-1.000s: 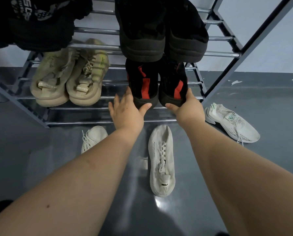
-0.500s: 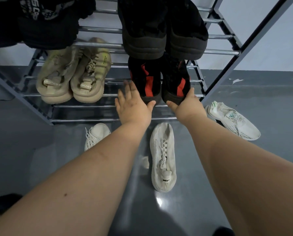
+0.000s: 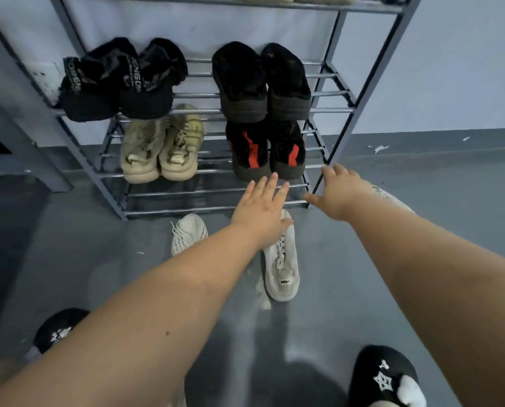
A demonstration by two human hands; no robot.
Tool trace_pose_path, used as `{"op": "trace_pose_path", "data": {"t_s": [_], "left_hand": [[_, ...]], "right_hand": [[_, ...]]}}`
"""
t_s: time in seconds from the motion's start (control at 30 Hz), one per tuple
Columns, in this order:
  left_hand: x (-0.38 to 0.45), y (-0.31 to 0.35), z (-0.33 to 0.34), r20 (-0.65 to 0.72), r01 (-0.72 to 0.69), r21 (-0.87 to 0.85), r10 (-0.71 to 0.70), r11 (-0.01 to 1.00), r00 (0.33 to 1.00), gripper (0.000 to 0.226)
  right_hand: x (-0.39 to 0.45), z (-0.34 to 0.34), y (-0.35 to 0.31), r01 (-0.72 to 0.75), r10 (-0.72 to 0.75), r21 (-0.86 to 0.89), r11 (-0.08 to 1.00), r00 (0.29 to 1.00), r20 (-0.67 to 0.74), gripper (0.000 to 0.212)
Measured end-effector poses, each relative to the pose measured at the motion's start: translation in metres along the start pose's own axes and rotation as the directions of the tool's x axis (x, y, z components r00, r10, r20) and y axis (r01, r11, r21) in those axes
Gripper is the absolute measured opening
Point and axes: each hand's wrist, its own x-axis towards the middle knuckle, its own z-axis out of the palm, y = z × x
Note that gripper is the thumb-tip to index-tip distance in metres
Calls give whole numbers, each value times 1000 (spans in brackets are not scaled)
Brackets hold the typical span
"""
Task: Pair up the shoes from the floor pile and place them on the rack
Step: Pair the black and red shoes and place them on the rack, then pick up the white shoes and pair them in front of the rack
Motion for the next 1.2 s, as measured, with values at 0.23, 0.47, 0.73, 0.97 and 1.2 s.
{"op": "trace_pose_path", "data": {"t_s": [0.23, 0.47, 0.73, 0.97, 1.2], "left_hand": [[-73, 15, -16, 25, -22, 26, 22, 999, 999, 74], [-113, 40, -44, 1, -60, 46, 60, 997, 998, 74], [-114, 89, -77, -39, -161, 99, 166, 982, 985, 75], [-78, 125, -77, -11, -228, 144, 232, 963, 973, 75], [-28, 151, -57, 65, -260, 159, 252, 953, 965, 75]], "right_hand": [[-86, -2, 0, 153, -149, -178, 972, 988, 30, 80], [-148, -19, 20, 102, -102, -174, 980, 995, 11, 78], [-178, -44, 55, 6, -6, -159, 987, 1000, 5, 76], [-175, -46, 105, -45, 49, -164, 985, 999, 22, 72], [-146, -25, 158, -97, 111, -153, 983, 990, 86, 70]]}}
